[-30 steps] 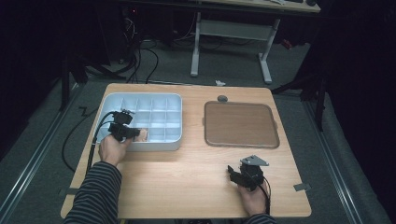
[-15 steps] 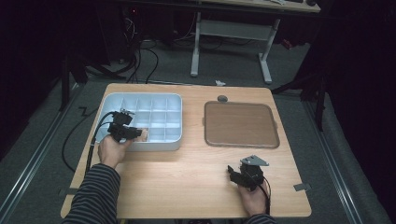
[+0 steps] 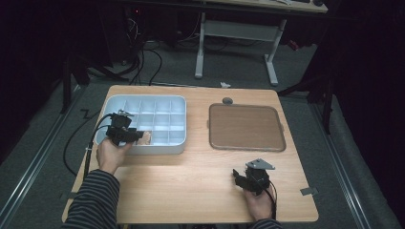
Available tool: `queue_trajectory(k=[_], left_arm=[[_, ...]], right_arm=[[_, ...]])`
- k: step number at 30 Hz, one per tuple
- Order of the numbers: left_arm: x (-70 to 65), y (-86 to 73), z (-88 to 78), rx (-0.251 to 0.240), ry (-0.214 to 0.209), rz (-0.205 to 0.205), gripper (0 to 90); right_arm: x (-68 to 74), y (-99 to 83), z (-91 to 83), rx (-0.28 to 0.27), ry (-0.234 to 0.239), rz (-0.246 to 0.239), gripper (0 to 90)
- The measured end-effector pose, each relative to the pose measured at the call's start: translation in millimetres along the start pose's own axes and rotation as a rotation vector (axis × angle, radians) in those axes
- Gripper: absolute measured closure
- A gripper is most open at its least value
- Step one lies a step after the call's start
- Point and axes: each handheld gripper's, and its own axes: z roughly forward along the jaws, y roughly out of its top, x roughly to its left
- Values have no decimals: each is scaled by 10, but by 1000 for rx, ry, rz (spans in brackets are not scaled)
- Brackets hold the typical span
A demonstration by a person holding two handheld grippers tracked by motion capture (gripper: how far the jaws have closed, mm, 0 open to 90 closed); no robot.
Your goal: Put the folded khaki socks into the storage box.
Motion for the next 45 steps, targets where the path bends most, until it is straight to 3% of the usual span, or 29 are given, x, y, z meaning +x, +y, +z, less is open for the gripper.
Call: queue_trajectory(k=[30, 36, 45], left_arm=[[-54, -246, -315, -107, -43, -3, 599], [-112, -265, -394, -128, -49, 16, 597], [-155, -321, -429, -136, -63, 20, 593]], right_arm=[[0, 0, 0, 0, 0, 0, 357], [0, 0, 0, 0, 0, 0, 357], [0, 0, 0, 0, 0, 0, 357]])
